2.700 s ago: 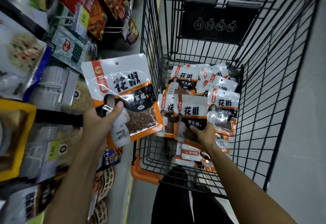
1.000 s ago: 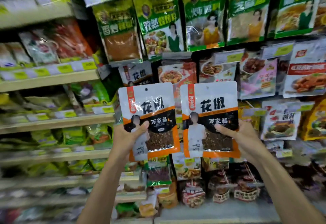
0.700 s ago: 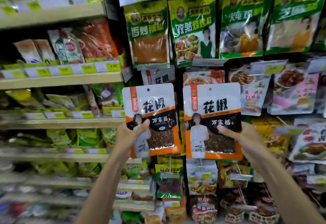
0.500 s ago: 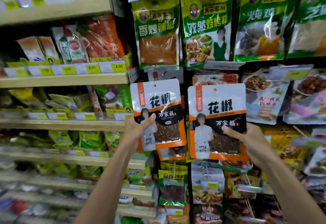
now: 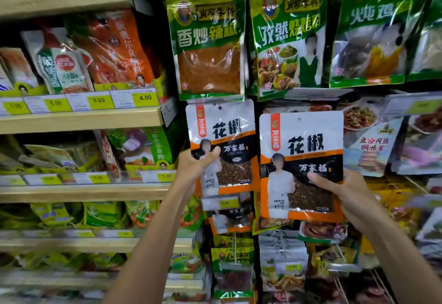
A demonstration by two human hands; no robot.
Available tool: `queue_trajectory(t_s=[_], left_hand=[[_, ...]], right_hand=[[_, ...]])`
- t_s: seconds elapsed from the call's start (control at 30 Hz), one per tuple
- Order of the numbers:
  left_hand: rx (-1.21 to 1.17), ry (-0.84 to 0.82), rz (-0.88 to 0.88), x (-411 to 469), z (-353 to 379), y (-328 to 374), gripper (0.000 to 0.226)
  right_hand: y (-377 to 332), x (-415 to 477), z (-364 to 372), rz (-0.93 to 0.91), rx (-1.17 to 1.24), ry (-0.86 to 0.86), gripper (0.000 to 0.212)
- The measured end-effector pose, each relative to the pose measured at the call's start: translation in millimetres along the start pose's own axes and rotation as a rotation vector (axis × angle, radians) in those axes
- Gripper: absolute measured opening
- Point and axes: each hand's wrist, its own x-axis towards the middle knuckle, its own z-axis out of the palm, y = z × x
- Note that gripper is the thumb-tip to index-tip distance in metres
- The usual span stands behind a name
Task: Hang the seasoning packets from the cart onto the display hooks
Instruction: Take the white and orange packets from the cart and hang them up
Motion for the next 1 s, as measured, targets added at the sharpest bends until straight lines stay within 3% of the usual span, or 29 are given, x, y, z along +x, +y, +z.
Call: queue_trajectory(t_s=[0.1,0.27,0.53,0.73,0.93,1.0], left_hand=[[-0.010,-0.017,0.011,3.0,-1.5,-3.5,0.078],[-0.039,-0.016,0.014,2.6,-3.3,-7.4,0.061],[-0.014,0.057,-0.028,25.3,6.3,-13.8,0.069],[0.054,0.203,-0.072,51.7,24.4,-22.4,0.090],[0.017,0.256,-0.165,70.7,37.1,-25.7,0.088],[0.037,0.262,-0.181,74.2,38.5,-25.6,0.077]], right_hand=[[-0.4,0.0,6.0,0.016,0.009,-0.008,0.031],[1.6,-4.1,11.4,0.023,0.016,0.025,0.033],[-1.6,-1.4,21.9,0.022,0.026,0.009,0.045],[-1.0,3.4,25.3,0.020,0.010,-0.012,0.060],[2.2,4.6,20.3,0.031,0.029,0.001,0.061],[2.8,4.3,19.4,0.034,0.025,0.002,0.060]])
